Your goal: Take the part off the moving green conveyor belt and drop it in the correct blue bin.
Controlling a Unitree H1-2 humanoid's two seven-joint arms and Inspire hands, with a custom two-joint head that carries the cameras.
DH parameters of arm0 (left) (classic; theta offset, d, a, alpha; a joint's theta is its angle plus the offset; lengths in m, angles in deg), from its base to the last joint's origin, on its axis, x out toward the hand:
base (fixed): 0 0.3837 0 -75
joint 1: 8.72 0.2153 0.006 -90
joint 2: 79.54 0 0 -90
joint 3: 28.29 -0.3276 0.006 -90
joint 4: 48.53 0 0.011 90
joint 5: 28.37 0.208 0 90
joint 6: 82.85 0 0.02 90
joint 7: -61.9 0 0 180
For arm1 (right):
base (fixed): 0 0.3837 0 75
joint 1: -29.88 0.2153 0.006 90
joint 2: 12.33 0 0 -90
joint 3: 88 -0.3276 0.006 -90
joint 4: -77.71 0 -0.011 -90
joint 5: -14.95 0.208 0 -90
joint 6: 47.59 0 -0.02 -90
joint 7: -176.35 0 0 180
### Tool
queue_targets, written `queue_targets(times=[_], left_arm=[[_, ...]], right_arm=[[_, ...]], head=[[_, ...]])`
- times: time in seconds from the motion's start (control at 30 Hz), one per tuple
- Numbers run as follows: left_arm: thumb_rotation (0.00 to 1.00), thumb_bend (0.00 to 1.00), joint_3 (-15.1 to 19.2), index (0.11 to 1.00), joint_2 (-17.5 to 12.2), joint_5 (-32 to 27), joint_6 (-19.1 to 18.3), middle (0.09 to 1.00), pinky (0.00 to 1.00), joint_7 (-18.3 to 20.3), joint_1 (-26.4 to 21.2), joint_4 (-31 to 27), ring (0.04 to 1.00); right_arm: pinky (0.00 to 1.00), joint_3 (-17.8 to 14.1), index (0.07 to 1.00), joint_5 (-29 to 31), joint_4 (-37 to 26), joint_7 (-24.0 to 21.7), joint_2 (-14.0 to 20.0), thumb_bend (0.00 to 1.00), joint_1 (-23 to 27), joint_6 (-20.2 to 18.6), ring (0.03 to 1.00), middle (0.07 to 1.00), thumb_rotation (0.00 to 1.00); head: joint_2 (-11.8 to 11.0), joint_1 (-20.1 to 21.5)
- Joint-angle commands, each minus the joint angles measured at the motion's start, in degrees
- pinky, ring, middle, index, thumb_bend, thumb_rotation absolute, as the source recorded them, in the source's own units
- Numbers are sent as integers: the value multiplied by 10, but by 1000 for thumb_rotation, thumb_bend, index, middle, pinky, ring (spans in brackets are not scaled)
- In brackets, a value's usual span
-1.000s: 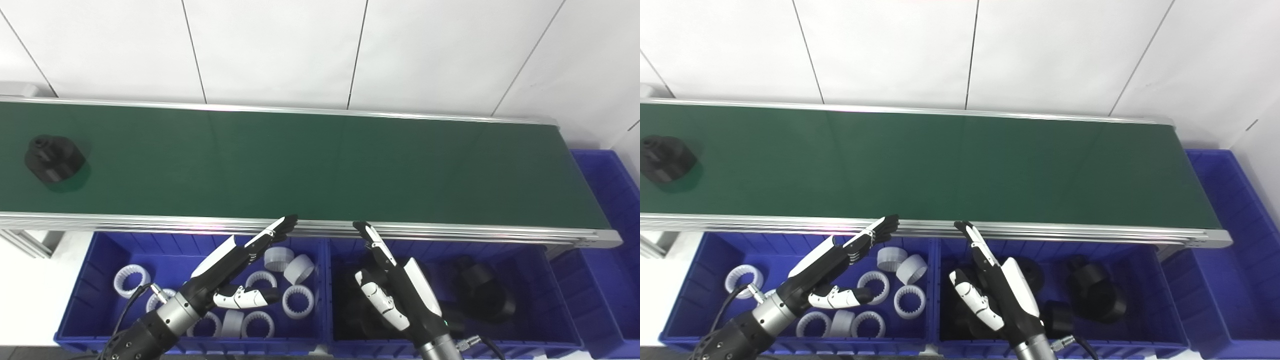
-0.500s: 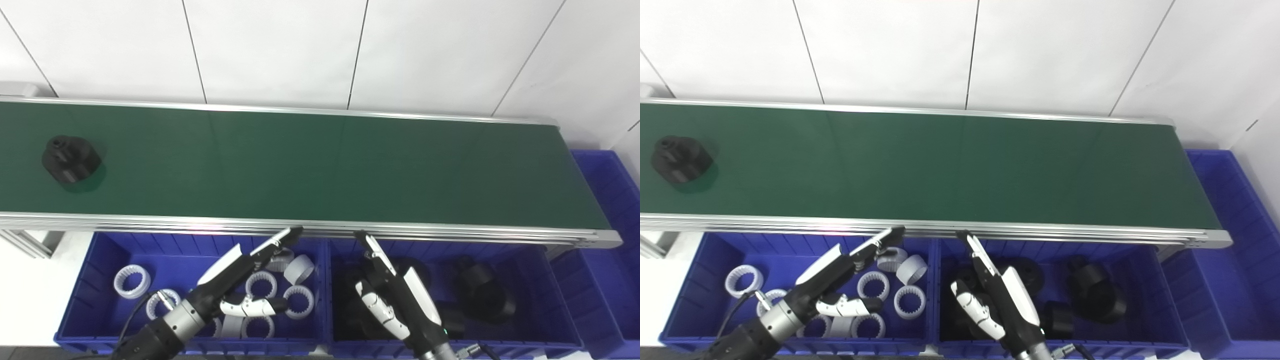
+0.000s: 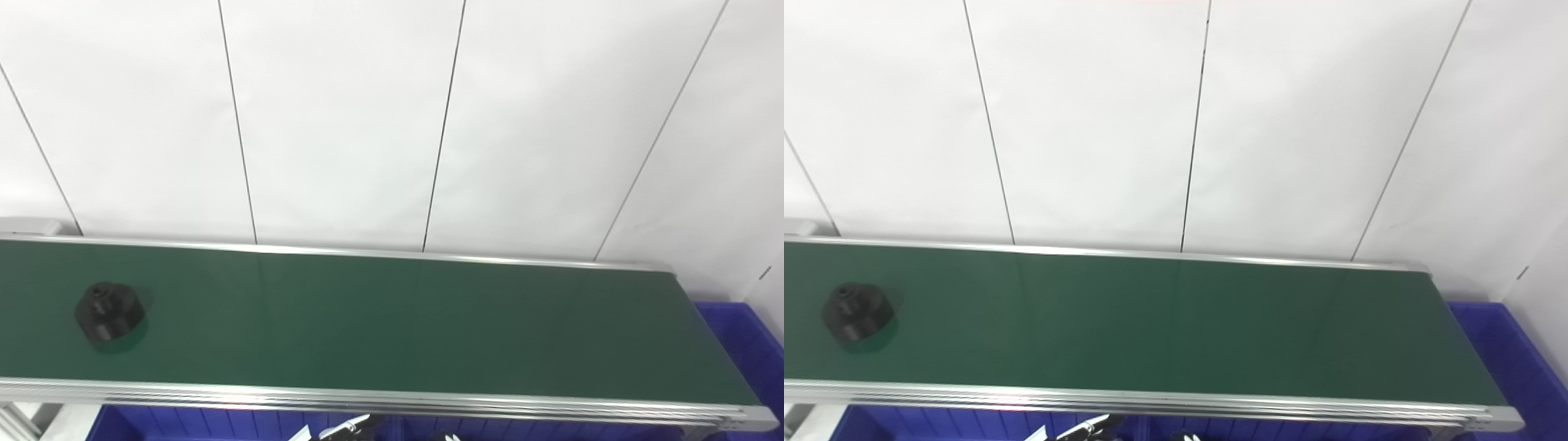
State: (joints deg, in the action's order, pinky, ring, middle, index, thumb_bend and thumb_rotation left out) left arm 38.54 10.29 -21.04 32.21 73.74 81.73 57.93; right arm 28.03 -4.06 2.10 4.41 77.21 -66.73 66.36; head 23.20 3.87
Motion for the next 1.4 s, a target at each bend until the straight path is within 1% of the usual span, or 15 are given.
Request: queue_targets(times=[0.0,0.1,0.13,0.17,0.33,0.57,0.73,0.87,1.07,1.1,1.17,1.23,1.27,1.33,1.37], left_arm=[[560,516,-9,918,-6,1,19,947,793,-29,-15,-8,897],[523,506,-18,919,-12,-3,19,946,800,-44,-14,-14,901],[508,497,-19,921,-15,-3,19,946,800,-46,-11,-21,900],[492,487,-20,923,-19,-4,19,948,802,-48,-10,-26,900],[484,447,-20,934,-35,-19,19,954,831,-40,4,-49,914],[517,434,0,939,-57,-39,19,965,871,-17,21,-72,932],[527,433,7,941,-60,-35,19,971,876,-20,32,-84,936],[513,424,7,941,-59,-30,19,970,877,-27,38,-90,937],[553,423,1,942,-53,-12,19,970,864,-46,46,-97,932],[558,425,1,942,-53,-11,19,970,863,-49,48,-97,932],[554,430,1,942,-53,-10,19,970,858,-53,49,-97,930],[556,432,2,942,-54,-11,18,969,858,-55,51,-97,929],[553,430,3,942,-55,-12,19,969,861,-55,52,-98,929],[549,430,5,940,-56,-14,19,967,862,-55,53,-97,928],[555,429,6,941,-56,-16,19,969,866,-54,54,-97,930]], right_arm=[[890,7,953,12,-12,17,10,367,6,30,950,983,878],[893,11,955,16,-26,12,19,366,1,30,949,983,870],[895,10,956,17,-36,7,23,368,-2,30,949,984,868],[897,8,957,19,-43,2,26,372,-4,29,950,985,864],[913,-6,963,27,-79,-23,37,384,-16,29,963,991,875],[921,-28,969,28,-97,-50,28,387,-27,27,968,997,934],[929,-42,969,26,-110,-65,14,375,-32,23,970,998,952],[914,-58,966,31,-138,-78,7,363,-35,15,961,990,932],[925,-88,961,46,-228,-113,4,343,-15,-25,971,988,934],[924,-93,959,45,-250,-118,-2,337,-7,-44,971,987,929],[895,-101,942,40,-283,-128,-11,281,6,-72,955,974,874],[884,-106,937,26,-309,-136,-21,270,24,-95,948,970,853],[866,-108,933,17,-320,-139,-26,256,37,-105,939,965,819],[849,-110,929,4,-328,-144,-34,246,57,-115,930,959,763],[841,-114,924,3,-325,-143,-36,283,69,-111,925,953,768]], head=[[9,6],[22,17],[34,24],[34,24],[53,25],[63,24],[67,23],[67,23],[72,23],[73,21],[75,20],[77,22],[78,23],[80,24],[80,24]])
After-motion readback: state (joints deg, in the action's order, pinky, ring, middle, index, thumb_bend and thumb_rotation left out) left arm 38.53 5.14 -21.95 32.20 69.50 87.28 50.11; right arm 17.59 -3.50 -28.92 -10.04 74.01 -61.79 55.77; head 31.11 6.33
